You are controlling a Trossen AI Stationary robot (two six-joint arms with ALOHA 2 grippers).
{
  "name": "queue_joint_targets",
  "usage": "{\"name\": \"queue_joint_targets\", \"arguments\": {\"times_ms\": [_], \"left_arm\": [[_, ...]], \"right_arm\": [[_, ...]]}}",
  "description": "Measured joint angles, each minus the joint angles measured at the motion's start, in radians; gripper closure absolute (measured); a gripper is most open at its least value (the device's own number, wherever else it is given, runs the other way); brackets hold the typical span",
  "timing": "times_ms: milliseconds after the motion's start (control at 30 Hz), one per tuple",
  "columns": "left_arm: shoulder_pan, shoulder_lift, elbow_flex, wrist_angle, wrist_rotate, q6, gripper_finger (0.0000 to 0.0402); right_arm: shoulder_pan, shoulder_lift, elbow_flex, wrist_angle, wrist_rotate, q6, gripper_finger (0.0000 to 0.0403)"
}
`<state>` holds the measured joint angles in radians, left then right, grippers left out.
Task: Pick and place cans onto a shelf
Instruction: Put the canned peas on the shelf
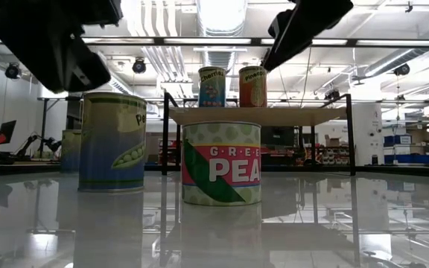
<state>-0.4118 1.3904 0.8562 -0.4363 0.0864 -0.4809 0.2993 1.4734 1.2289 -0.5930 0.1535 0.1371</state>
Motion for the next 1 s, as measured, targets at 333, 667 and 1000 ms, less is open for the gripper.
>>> {"name": "queue_joint_targets", "arguments": {"times_ms": [333, 667, 1000], "left_arm": [[0.017, -0.065, 0.000, -0.229, -0.259, -0.065, 0.0402], [-0.029, -0.113, 0.000, -0.082, -0.169, 0.011, 0.0402], [-0.031, -0.014, 0.000, -0.070, -0.230, 0.050, 0.0402]], "right_arm": [[0.000, 0.000, -0.003, 0.035, 0.004, -0.007, 0.0193], [0.000, 0.014, -0.006, 0.060, 0.004, -0.026, 0.0193], [0.000, 0.014, -0.006, 0.060, 0.004, -0.026, 0.0193]]}}
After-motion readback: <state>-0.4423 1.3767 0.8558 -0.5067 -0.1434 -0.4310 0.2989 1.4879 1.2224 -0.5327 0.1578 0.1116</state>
